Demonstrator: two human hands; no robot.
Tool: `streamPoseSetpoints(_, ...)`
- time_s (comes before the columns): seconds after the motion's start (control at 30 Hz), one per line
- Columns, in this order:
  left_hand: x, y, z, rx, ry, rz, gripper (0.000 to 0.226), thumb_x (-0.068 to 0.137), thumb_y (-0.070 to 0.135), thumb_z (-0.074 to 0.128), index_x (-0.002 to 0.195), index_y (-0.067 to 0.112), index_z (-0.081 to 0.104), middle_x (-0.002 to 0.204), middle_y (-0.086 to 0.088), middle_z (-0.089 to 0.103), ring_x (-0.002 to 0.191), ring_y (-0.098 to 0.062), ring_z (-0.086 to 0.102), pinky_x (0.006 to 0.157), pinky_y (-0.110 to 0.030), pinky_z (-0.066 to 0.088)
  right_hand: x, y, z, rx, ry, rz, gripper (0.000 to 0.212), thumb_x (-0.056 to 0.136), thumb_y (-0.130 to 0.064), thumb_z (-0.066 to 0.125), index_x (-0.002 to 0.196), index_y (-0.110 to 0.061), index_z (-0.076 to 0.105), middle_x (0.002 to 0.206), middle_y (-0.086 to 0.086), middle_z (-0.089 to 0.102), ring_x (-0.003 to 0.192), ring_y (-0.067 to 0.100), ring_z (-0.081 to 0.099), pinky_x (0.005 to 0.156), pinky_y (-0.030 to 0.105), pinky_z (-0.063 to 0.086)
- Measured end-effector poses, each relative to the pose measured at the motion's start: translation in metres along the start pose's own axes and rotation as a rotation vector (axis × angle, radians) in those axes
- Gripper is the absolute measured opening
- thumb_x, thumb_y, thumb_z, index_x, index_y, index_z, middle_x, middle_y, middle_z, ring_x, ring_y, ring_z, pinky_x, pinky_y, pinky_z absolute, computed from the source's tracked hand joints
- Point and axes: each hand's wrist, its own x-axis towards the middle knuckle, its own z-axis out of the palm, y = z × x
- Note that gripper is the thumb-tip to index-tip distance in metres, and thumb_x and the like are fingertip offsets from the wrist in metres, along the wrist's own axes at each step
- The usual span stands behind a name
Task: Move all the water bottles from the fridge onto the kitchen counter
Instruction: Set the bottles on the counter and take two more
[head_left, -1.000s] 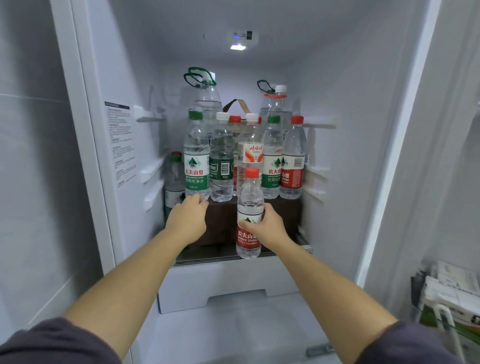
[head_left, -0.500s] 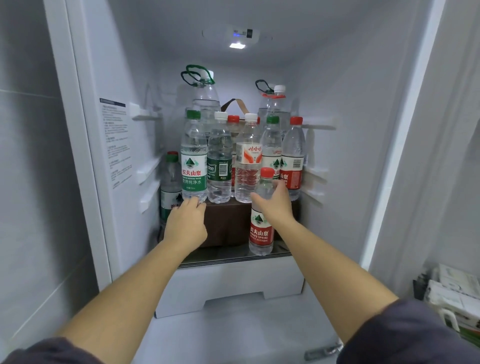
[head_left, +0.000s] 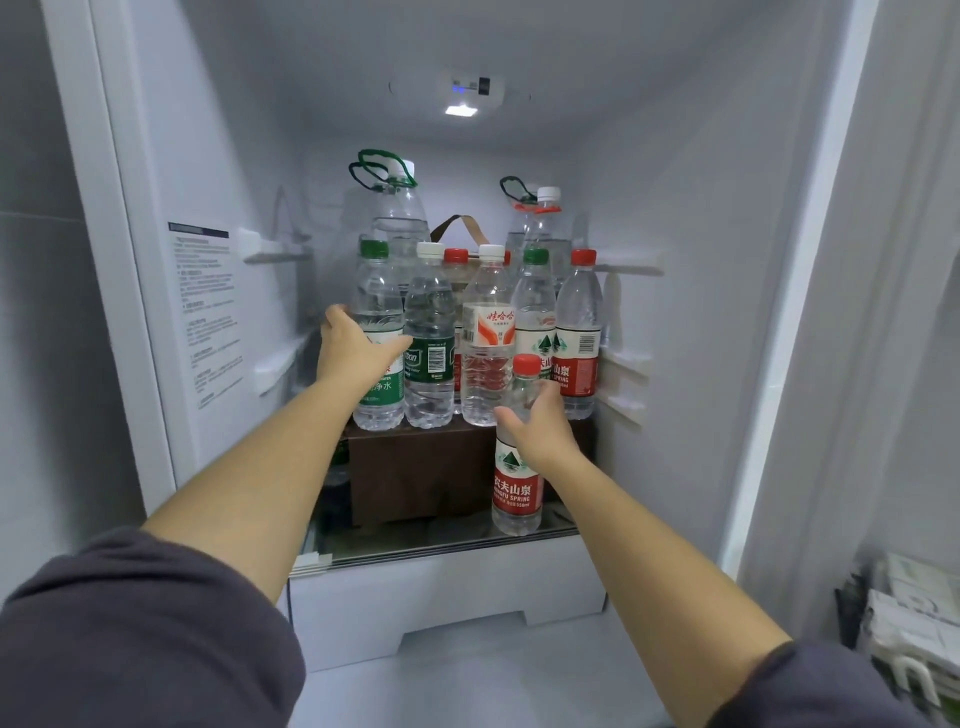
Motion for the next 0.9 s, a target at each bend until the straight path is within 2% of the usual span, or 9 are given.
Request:
streamPoseSetpoints(0.1, 0.002, -0.016, 0.007, 0.035, -0.062, -0.075, 0.088, 0.077, 0.041, 0.078, 0.14, 0.003, 0.03, 0.14, -0.016, 0.046, 0.124, -0.034, 0.048, 0.1, -0.044, 0.045, 0.001, 0.002, 0.001, -0.016, 0.003, -0.005, 0.051, 0.091, -0.035, 0.065, 0.128, -0.021, 0.033, 0.116, -0.005, 0.047, 0.108, 0.017, 0.05, 0.099, 0.046, 0.046)
streamPoseSetpoints(0.2, -0.006, -0.016, 0.003, 0.07, -0.014, -0.01, 0.075, 0.075, 0.042, 0.079, 0.129, 0.006, 0.043, 0.128, -0.012, 0.057, 0.113, -0.031, 0.056, 0.084, -0.038, 0.048, 0.0, 0.001, 0.0, -0.012, 0.004, -0.015, 0.046, 0.091, -0.034, 0.066, 0.122, -0.024, 0.034, 0.116, -0.006, 0.048, 0.108, 0.016, 0.051, 0.099, 0.046, 0.046)
streamPoseSetpoints(0.27, -0.017, -0.014, -0.004, 0.077, -0.003, 0.046, 0.068, 0.072, 0.044, 0.08, 0.121, 0.01, 0.049, 0.121, -0.007, 0.061, 0.109, -0.027, 0.059, 0.079, -0.034, 0.048, -0.002, 0.0, 0.0, -0.016, 0.0, -0.015, 0.048, 0.091, -0.034, 0.066, 0.125, -0.022, 0.034, 0.117, -0.005, 0.047, 0.109, 0.017, 0.051, 0.099, 0.046, 0.046)
streamPoseSetpoints(0.4, -0.048, -0.011, -0.012, 0.009, -0.024, 0.124, 0.064, 0.066, 0.048, 0.082, 0.115, 0.018, 0.055, 0.116, 0.0, 0.066, 0.103, -0.02, 0.063, 0.086, -0.04, 0.055, -0.005, -0.003, -0.001, -0.007, -0.005, 0.0, 0.046, 0.091, -0.034, 0.066, 0.121, -0.024, 0.033, 0.116, -0.004, 0.046, 0.113, 0.02, 0.052, 0.1, 0.048, 0.046)
streamPoseSetpoints(0.47, -0.063, -0.009, -0.012, -0.014, -0.034, 0.153, 0.064, 0.065, 0.047, 0.083, 0.116, 0.02, 0.055, 0.116, 0.002, 0.066, 0.103, -0.019, 0.063, 0.087, -0.041, 0.055, -0.007, -0.004, -0.002, 0.004, -0.013, 0.003, 0.05, 0.09, -0.034, 0.067, 0.125, -0.023, 0.033, 0.116, -0.005, 0.045, 0.114, 0.02, 0.051, 0.1, 0.047, 0.045)
streamPoseSetpoints(0.57, -0.08, -0.009, -0.009, -0.047, -0.055, 0.153, 0.064, 0.068, 0.044, 0.083, 0.12, 0.02, 0.055, 0.118, 0.002, 0.066, 0.102, -0.015, 0.062, 0.086, -0.036, 0.054, -0.008, -0.005, -0.003, -0.003, -0.017, -0.002, 0.06, 0.09, -0.037, 0.067, 0.135, -0.021, 0.031, 0.124, -0.003, 0.046, 0.118, 0.021, 0.05, 0.102, 0.046, 0.044)
streamPoseSetpoints(0.67, -0.094, -0.017, -0.001, -0.065, -0.106, 0.142, 0.064, 0.069, 0.041, 0.083, 0.122, 0.018, 0.054, 0.119, 0.001, 0.066, 0.097, -0.011, 0.059, 0.083, -0.03, 0.051, -0.009, -0.005, -0.004, -0.005, -0.013, -0.001, 0.06, 0.09, -0.036, 0.067, 0.135, -0.019, 0.031, 0.12, -0.005, 0.045, 0.119, 0.021, 0.05, 0.102, 0.045, 0.044)
streamPoseSetpoints(0.8, -0.105, -0.032, 0.01, -0.066, -0.149, 0.09, 0.068, 0.067, 0.042, 0.083, 0.123, 0.02, 0.053, 0.119, 0.001, 0.066, 0.103, -0.016, 0.062, 0.088, -0.041, 0.055, -0.009, -0.005, -0.004, -0.002, -0.012, 0.0, 0.063, 0.091, -0.036, 0.067, 0.139, -0.018, 0.029, 0.134, 0.0, 0.046, 0.123, 0.023, 0.049, 0.102, 0.045, 0.043)
streamPoseSetpoints(0.9, -0.11, -0.041, 0.016, -0.057, -0.162, 0.071, 0.069, 0.065, 0.044, 0.084, 0.122, 0.021, 0.054, 0.116, 0.003, 0.066, 0.103, -0.016, 0.063, 0.087, -0.042, 0.055, -0.008, -0.004, -0.003, -0.001, -0.008, -0.007, 0.061, 0.091, -0.036, 0.067, 0.137, -0.019, 0.031, 0.132, 0.0, 0.047, 0.121, 0.022, 0.049, 0.1, 0.044, 0.043)
